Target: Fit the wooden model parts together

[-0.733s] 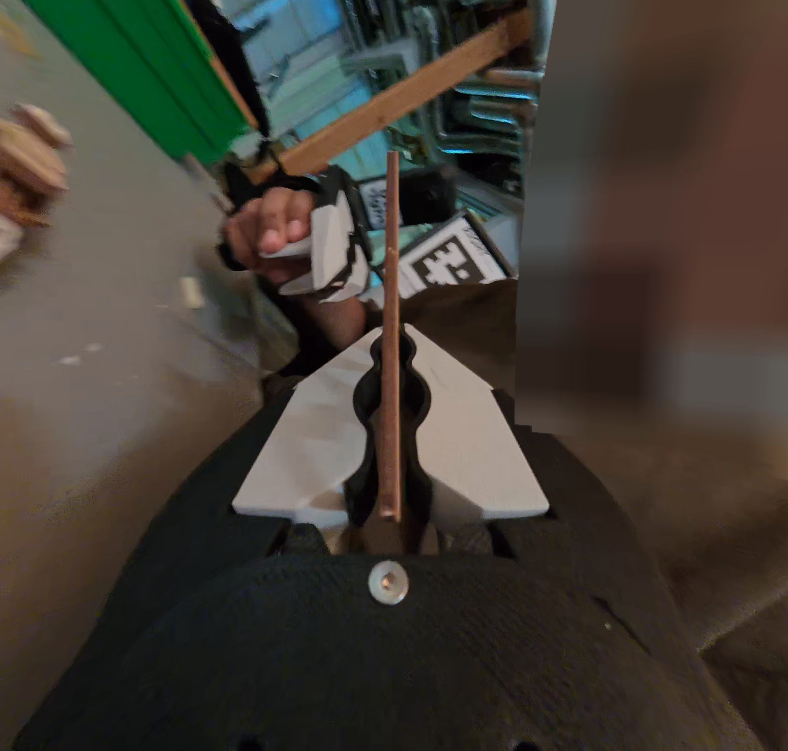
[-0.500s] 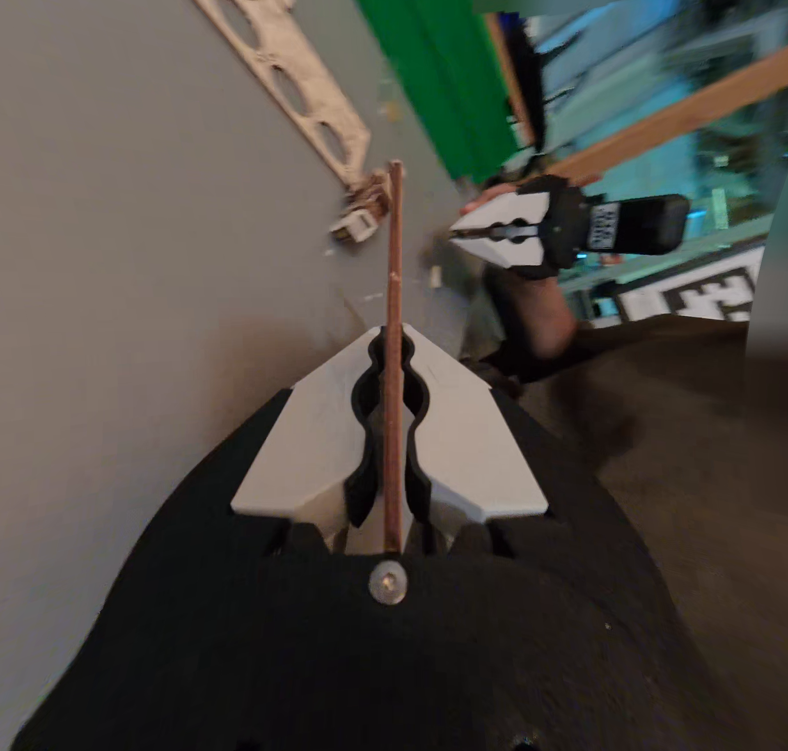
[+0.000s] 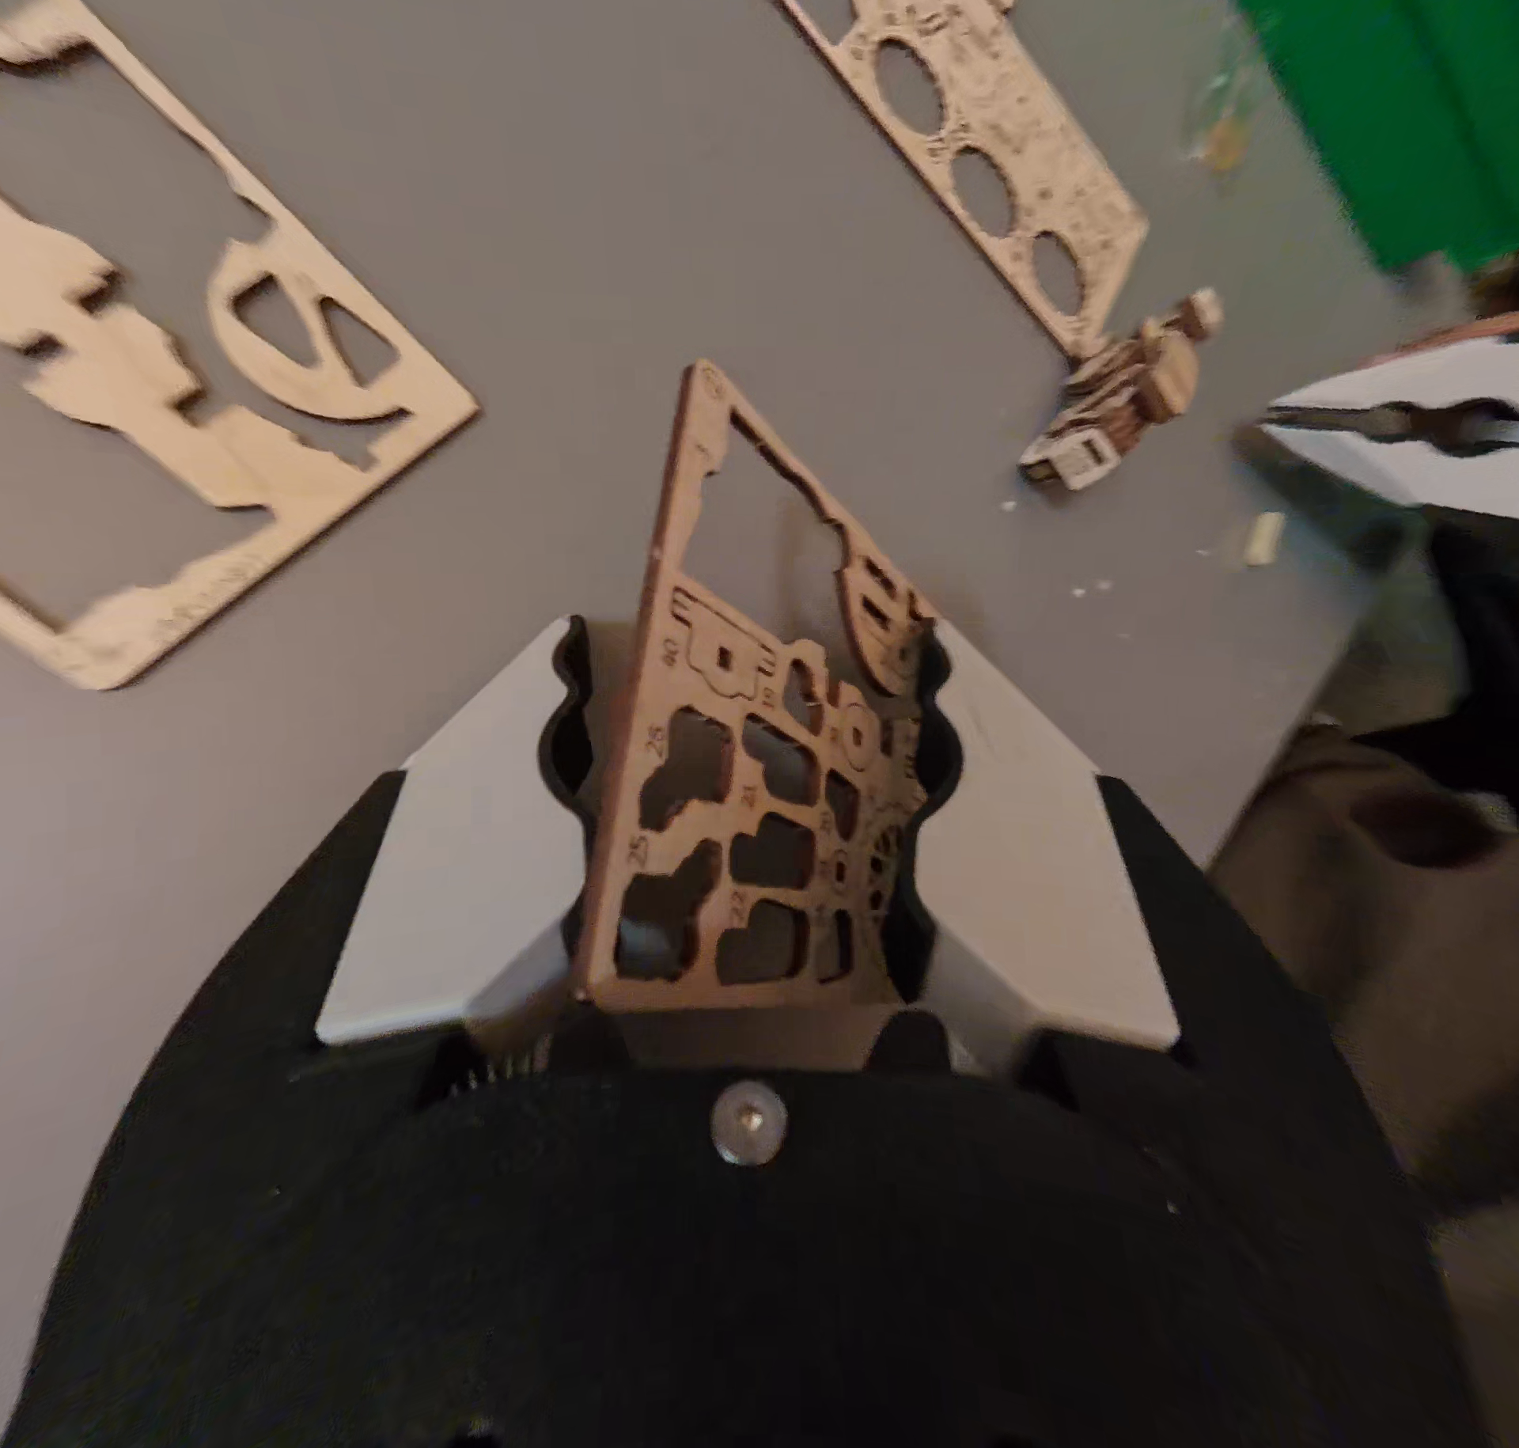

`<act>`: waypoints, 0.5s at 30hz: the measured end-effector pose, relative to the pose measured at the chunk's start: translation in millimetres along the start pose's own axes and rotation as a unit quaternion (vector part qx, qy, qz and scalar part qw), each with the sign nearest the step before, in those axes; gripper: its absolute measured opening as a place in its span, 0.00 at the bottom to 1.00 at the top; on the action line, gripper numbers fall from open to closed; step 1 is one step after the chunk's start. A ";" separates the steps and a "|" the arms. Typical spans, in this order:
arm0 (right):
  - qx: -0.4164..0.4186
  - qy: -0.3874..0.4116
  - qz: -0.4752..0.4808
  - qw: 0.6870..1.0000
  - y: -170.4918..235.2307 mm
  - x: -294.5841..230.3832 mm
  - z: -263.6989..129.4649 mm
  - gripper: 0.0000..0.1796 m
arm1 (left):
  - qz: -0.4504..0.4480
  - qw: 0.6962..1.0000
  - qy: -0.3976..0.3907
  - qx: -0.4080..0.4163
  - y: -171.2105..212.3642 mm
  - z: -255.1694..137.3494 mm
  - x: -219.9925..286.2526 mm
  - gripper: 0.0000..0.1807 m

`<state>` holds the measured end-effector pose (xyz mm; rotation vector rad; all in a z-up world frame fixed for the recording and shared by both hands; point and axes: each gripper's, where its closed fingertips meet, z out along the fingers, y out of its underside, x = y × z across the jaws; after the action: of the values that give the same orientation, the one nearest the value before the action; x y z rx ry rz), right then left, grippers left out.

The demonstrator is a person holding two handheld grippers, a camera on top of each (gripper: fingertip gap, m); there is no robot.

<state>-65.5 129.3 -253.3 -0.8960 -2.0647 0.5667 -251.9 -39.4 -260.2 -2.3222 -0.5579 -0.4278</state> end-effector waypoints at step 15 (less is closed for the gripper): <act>0.040 -0.019 -0.007 0.999 -22.9 -14.9 -1.9 0.00 | 0.044 0.998 -0.050 0.023 -8.6 -18.8 -0.9 0.52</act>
<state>-66.6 103.3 -244.6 -0.8287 -2.0667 0.6584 -259.7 -47.1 -242.7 -2.3239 -0.5066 -0.2558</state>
